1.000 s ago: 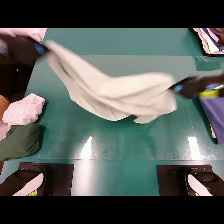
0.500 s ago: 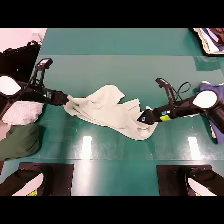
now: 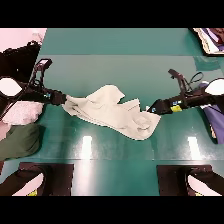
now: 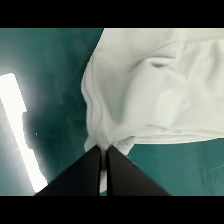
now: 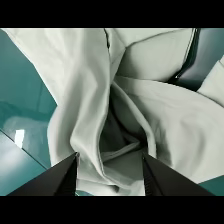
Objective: Fold the shirts.
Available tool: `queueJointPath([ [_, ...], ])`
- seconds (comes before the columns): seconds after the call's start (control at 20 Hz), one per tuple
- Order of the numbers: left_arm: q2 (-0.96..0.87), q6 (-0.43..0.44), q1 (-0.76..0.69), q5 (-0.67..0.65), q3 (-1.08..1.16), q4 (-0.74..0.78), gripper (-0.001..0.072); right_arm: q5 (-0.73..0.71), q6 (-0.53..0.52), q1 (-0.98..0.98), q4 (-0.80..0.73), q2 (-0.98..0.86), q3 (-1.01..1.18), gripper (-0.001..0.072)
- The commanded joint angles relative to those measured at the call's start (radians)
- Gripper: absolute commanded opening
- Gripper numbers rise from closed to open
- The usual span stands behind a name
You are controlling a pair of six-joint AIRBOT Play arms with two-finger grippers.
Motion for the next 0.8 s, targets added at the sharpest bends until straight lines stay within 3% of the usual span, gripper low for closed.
queueJointPath([
  [0.0,0.001,0.0,0.0,0.007,0.0,0.002,0.0032,0.034,-0.05,0.06,0.0,-0.055,0.003,0.0443],
  [0.2,0.001,0.0,0.0,0.006,0.0,0.002,0.0032,0.042,-0.054,0.128,-0.001,-0.107,0.003,0.0426],
  [0.25,0.001,0.0,0.0,0.005,0.0,0.002,0.0032,0.049,-0.054,0.135,-0.001,-0.114,0.003,0.0322],
  [0.3,0.001,0.0,0.0,0.005,0.0,0.002,0.0032,0.054,-0.054,0.135,-0.002,-0.118,0.003,0.012],
  [0.4,0.001,0.0,0.0,-0.005,0.0,0.002,0.0031,0.056,-0.053,0.135,-0.029,-0.116,0.008,0.0026],
  [0.55,0.01,-0.011,0.0,-0.055,0.063,0.012,0.0031,0.065,-0.025,0.135,-0.161,-0.078,0.092,0.0017],
  [0.75,0.089,-0.029,0.0,-0.097,0.357,0.017,0.0031,0.052,0.045,0.135,-0.394,0.06,0.356,0.0017],
])
